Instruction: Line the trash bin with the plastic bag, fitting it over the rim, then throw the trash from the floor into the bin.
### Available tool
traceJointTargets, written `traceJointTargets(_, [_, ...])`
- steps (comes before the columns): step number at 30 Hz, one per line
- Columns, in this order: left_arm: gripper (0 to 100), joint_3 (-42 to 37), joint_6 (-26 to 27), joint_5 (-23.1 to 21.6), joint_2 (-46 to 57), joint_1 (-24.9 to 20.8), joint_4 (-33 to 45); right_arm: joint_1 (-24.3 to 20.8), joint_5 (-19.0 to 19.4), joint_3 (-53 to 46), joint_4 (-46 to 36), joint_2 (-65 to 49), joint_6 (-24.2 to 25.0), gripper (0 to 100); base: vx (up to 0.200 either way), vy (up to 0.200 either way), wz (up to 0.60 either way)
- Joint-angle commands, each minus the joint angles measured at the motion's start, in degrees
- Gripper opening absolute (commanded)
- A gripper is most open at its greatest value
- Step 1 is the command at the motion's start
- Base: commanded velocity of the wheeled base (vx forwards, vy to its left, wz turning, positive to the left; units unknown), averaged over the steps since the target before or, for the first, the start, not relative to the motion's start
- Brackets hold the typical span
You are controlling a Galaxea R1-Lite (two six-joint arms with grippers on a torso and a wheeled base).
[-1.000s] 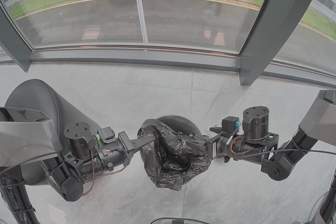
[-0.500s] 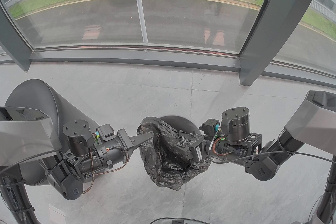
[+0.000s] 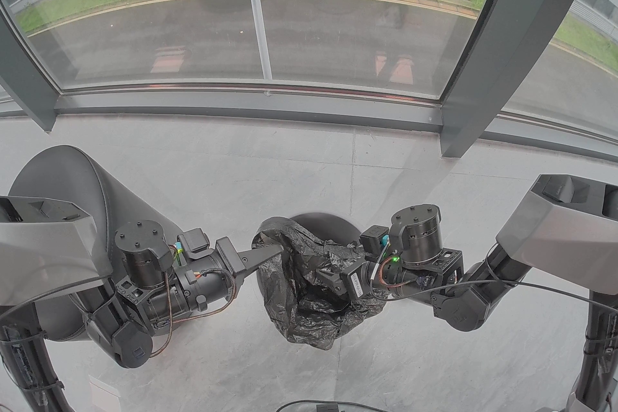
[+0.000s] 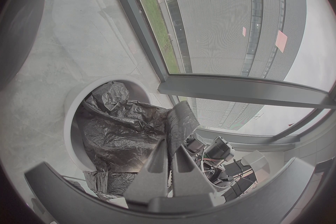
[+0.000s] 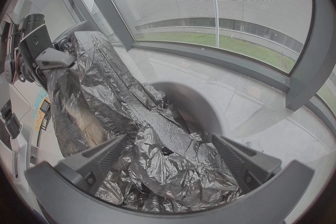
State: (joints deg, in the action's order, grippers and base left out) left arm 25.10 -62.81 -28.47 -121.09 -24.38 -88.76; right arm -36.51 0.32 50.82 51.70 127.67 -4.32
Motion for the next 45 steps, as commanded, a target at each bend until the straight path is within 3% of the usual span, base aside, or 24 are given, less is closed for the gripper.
traceJointTargets(1, [0, 0.0, 0.0, 0.0, 0.1, -0.1, 0.0, 0.1, 0.0, 0.7, 0.1, 1.4, 0.1, 0, 0.000, 0.000, 0.00])
traceJointTargets(12, [0, -0.3, 0.0, 0.1, 0.1, -0.1, 0.0, 1.1, -0.1, 1.5, 0.2, 0.7, 0.4, 0, 0.000, 0.000, 0.00])
traceJointTargets(18, [0, -0.5, 0.5, 0.2, 0.3, -0.1, -0.1, 1.5, -2.2, 1.7, 0.2, -2.2, 0.3, 0, 0.000, 0.000, 0.00])
traceJointTargets(21, [0, -1.2, 4.8, 0.2, 0.9, -0.1, 0.0, 2.1, -2.3, 1.7, 0.2, -3.4, 0.2, 0, 0.000, 0.000, 0.00])
traceJointTargets(26, [0, -3.5, 24.1, 1.3, 1.0, -0.6, 0.3, 2.1, -2.3, 1.3, 0.2, -4.3, 0.0, 0, 0.000, 0.000, 0.00])
traceJointTargets(27, [0, -3.9, 29.8, 3.2, 0.9, -0.8, 0.5, 2.1, -2.4, 1.5, 0.2, -4.3, 0.0, 0, 0.000, 0.000, 0.00])
traceJointTargets(28, [0, -3.9, 29.8, 3.2, 0.9, -0.8, 0.5, 2.1, -2.4, 1.5, 0.2, -4.3, 0.0, 0, 0.000, 0.000, 0.00])
traceJointTargets(29, [0, -3.9, 36.3, 6.9, 0.3, -1.4, 0.5, 2.1, -2.5, 1.8, 0.2, -4.5, 0.0, 0, 0.000, 0.000, 0.00])
traceJointTargets(34, [0, -3.1, 49.9, 17.0, -3.0, -1.4, 0.2, 1.9, -5.4, 2.3, 0.5, -4.6, -0.3, 0, 0.000, 0.000, 0.00])
traceJointTargets(35, [0, -3.0, 52.8, 20.8, -3.9, -1.4, 0.1, 1.8, -5.8, 2.4, 0.5, -4.5, -0.4, 0, 0.000, 0.000, 0.00])
traceJointTargets(39, [0, -0.2, 55.1, 28.6, -5.6, -2.5, 0.8, 1.9, -5.9, 3.4, 0.4, -4.2, -0.4, 0, 0.000, 0.000, 0.00])
traceJointTargets(45, [0, 5.7, 55.2, 33.8, -4.2, -2.4, 9.8, 2.2, -5.9, 5.0, 0.3, -3.5, -0.4, 0, 0.000, 0.000, 0.00])
